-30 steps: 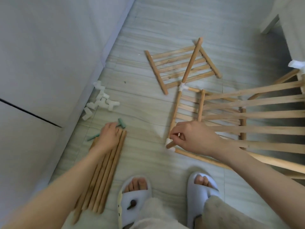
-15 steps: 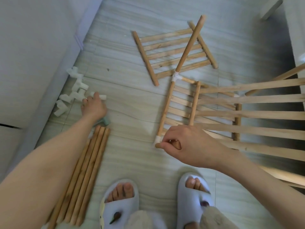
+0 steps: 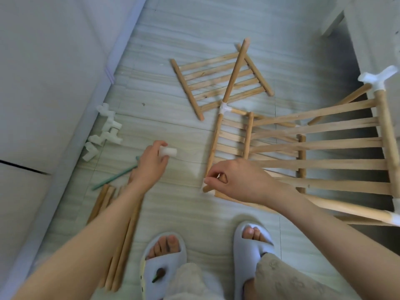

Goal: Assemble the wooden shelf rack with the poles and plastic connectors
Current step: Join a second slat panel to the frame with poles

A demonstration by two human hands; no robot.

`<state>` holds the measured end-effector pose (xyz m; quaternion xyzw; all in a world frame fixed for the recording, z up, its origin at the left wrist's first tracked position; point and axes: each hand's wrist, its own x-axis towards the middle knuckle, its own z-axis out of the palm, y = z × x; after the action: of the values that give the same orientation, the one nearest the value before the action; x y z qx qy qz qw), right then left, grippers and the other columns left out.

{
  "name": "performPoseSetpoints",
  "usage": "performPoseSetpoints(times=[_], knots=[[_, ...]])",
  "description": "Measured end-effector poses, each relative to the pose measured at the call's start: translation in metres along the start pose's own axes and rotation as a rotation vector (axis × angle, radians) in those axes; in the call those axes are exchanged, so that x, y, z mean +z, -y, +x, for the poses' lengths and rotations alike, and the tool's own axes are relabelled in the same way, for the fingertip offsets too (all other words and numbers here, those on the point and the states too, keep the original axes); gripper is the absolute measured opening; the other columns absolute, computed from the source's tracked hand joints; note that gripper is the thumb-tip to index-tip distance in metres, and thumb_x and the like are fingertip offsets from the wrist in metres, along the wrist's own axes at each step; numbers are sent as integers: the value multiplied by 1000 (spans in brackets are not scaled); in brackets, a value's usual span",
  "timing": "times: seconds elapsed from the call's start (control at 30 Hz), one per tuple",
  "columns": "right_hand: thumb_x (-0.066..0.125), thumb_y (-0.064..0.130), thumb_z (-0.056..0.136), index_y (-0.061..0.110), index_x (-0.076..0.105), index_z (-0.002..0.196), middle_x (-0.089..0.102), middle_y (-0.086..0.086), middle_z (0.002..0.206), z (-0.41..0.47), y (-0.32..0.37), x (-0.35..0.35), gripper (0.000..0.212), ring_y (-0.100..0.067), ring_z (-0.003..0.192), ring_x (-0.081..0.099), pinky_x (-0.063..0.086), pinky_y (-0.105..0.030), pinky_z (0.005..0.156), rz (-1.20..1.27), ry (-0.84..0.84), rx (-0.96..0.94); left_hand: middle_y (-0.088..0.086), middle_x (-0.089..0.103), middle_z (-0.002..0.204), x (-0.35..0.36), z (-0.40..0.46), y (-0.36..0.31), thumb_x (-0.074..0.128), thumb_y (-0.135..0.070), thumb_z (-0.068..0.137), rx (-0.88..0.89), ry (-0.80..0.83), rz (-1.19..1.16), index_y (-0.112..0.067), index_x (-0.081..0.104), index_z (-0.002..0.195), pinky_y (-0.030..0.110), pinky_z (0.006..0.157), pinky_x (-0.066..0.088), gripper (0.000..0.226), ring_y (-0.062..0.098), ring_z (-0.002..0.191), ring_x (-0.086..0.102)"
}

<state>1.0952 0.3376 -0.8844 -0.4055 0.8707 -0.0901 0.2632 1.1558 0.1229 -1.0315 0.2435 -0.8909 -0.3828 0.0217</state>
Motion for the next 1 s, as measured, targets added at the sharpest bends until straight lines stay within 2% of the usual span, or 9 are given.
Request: performPoseSetpoints(times=[0.07,0.17,0.23,0.33,0.4,0.5,0.6,0.77,1.0], knots=[[50,55,88,30,67,95,60,16,79,-8,-1,-5,31,-8,79,54,38,-24,63,69,23,35,10,60,103,-7,-23,-20,60,-11,87,73,-15,-75,-13,54,118,27,76,40,32,23,88,56],[57,55,82,28,68,97,63,15,86,-24,-2,-16,33,-6,83,57,46,-24,75,225,-6,62,-3,60,93,-25,-50,-54,63,-13,86,133,-14,-156,-17,57,117,12,67,37,32,4,74,53],[60,48,84,23,69,97,67,13,88,-34,-1,-22,29,-3,83,60,48,-20,77,381,-104,63,-12,59,88,-38,-65,-76,64,-13,85,164,-1,-204,-19,58,115,9,67,39,32,-1,74,55],[63,40,85,27,63,96,63,21,82,-48,4,-27,17,7,75,58,42,-6,69,519,-273,90,-20,58,86,-54,-84,-105,65,-13,84,254,14,-236,-25,58,112,8,70,41,31,-6,78,55],[66,37,83,29,60,101,60,23,81,-55,7,-27,20,9,75,56,41,-2,68,543,-329,95,-21,57,85,-60,-93,-121,65,-15,84,318,23,-227,-29,58,112,4,69,39,32,-9,80,54],[71,29,81,20,66,100,66,13,82,-65,12,-25,21,3,76,59,44,-9,73,600,-363,64,-22,57,85,-63,-103,-138,64,-18,84,373,21,-213,-31,57,114,3,70,38,34,-10,84,53],[71,19,82,16,67,96,67,8,81,-73,14,-24,15,-2,73,60,48,-16,73,672,-406,33,-24,56,82,-61,-110,-148,66,-16,83,372,-9,-222,-27,59,114,0,68,35,34,-14,82,52],[68,10,83,12,64,96,65,7,80,-79,15,-21,14,-3,72,59,48,-16,72,696,-501,35,-20,58,80,-58,-116,-157,70,-21,81,314,-40,-253,-25,52,115,1,68,37,38,-13,81,53],[67,8,83,17,63,90,67,8,82,-80,13,-17,12,-6,76,62,47,-11,70,748,-521,64,-14,57,97,-60,-121,-167,67,-13,84,370,-74,-311,-20,57,120,3,71,38,37,-12,90,51]])
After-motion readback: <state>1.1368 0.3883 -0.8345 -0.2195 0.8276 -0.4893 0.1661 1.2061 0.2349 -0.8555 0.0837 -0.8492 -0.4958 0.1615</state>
